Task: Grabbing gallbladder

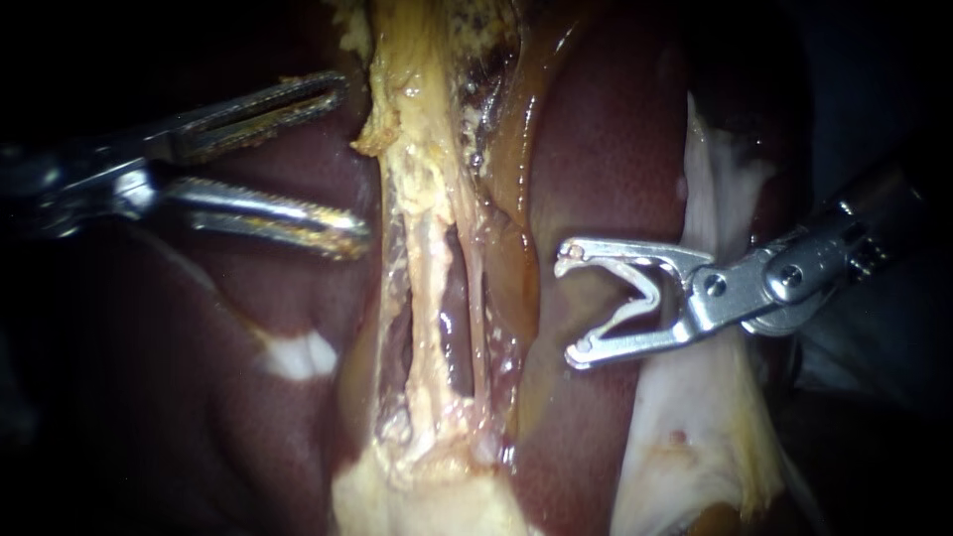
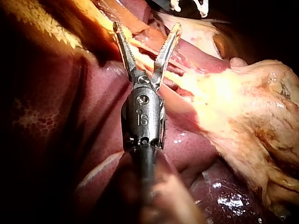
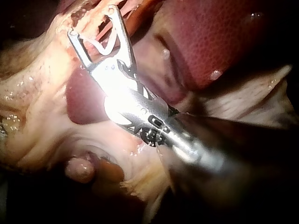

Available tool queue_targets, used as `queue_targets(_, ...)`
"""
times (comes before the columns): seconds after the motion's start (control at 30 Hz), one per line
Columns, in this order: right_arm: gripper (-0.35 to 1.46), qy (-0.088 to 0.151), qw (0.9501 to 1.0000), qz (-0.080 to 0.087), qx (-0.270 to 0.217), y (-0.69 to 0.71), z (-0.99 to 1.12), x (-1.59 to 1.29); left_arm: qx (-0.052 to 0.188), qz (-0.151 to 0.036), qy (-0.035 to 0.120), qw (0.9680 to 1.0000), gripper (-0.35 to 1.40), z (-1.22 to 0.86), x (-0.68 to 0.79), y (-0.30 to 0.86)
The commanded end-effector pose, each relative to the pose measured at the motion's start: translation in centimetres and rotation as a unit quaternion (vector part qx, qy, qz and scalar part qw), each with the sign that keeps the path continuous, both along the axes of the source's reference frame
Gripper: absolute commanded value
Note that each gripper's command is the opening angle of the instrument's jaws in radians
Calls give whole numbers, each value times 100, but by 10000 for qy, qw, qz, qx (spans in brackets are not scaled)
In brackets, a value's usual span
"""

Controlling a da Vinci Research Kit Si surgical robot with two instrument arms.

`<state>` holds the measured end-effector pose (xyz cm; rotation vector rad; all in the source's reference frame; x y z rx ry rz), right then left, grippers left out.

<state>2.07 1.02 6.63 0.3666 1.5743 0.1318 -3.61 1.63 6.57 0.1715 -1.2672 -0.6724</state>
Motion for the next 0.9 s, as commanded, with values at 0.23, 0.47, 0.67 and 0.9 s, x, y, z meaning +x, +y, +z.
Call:
queue_targets(0.23, 58, 1, 10000, 0, 0, 0, 0, 1, 187, -185, 35, 9996, 84, 18, -16, 17)
queue_targets(0.47, 58, 2, 10000, -1, 1, 0, -1, 1, 212, -269, 78, 9994, 84, 21, -22, 30)
queue_targets(0.67, 58, 5, 10000, -3, 1, -1, -1, 1, 206, -297, 98, 9993, 84, 32, -12, 34)
queue_targets(0.9, 58, 6, 10000, -3, 1, -1, -1, 1, 261, -431, 184, 9986, 82, 44, -4, 29)
